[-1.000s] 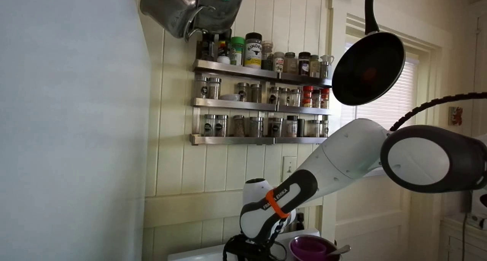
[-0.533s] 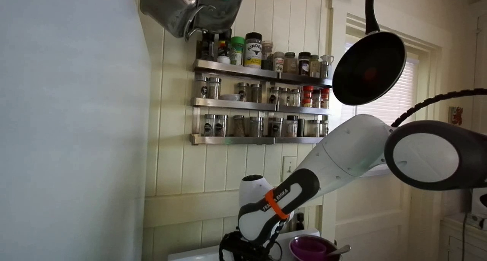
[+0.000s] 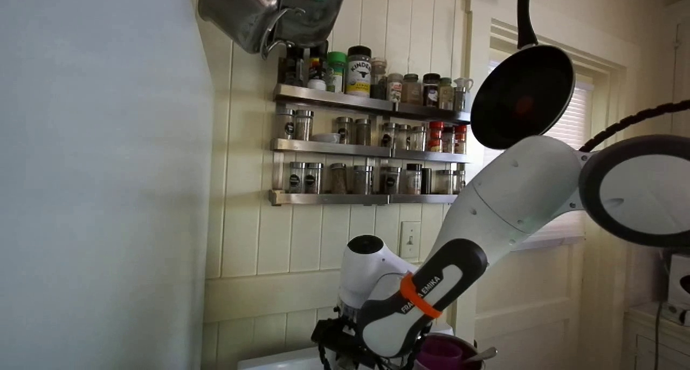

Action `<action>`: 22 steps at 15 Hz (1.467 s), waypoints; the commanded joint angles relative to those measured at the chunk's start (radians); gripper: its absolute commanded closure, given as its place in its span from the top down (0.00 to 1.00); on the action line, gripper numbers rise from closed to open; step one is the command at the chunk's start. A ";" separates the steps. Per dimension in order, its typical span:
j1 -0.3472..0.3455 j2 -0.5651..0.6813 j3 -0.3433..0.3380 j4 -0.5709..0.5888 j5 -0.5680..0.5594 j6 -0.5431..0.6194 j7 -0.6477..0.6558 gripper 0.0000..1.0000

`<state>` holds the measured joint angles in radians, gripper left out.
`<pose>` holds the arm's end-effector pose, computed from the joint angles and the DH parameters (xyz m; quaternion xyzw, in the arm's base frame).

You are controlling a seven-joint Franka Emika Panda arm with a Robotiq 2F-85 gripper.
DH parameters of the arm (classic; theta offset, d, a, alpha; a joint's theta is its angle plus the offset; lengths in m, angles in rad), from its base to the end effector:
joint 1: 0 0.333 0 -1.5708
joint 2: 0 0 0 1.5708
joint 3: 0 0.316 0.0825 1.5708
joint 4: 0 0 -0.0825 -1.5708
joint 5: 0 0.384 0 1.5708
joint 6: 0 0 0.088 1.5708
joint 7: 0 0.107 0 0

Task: Put the purple bowl and the spice bottle into the metal bowl

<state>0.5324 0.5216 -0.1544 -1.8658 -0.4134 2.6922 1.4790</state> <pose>0.6111 0.2660 0.2676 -0.9146 0.3451 -0.2093 0.0258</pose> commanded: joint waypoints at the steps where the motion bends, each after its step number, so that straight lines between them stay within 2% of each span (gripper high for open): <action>1: 0.064 -0.118 -0.067 -0.129 -0.130 0.094 0.129 0.25; 4: 0.126 -0.201 -0.137 -0.199 -0.266 0.080 0.325 0.25; 5: 0.223 -0.216 -0.252 -0.206 -0.275 0.055 0.396 0.25; 6: 0.255 -0.237 -0.290 -0.220 -0.320 0.034 0.466 0.25; 9: 0.415 -0.283 -0.466 -0.245 -0.438 -0.035 0.664 0.25; 11: 0.505 -0.320 -0.549 -0.268 -0.509 -0.118 0.796 0.25; 13: 0.575 -0.362 -0.596 -0.302 -0.568 -0.216 0.929 0.25; 16: 0.626 -0.438 -0.624 -0.386 -0.647 -0.345 1.135 0.25; 17: 0.631 -0.460 -0.627 -0.416 -0.684 -0.372 1.201 0.25; 18: 0.454 -0.514 -0.445 -0.442 -0.761 -0.422 1.272 0.25; 19: 0.412 -0.544 -0.406 -0.474 -0.806 -0.446 1.312 0.25; 20: 0.332 -0.573 -0.333 -0.504 -0.841 -0.468 1.347 0.25; 21: 0.452 -0.592 -0.482 -0.473 -0.799 -0.481 1.253 0.25; 22: 0.216 -0.618 -0.259 -0.491 -0.816 -0.489 1.243 0.25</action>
<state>0.9480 0.0275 -0.5755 -2.3056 -1.1812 2.2406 2.7211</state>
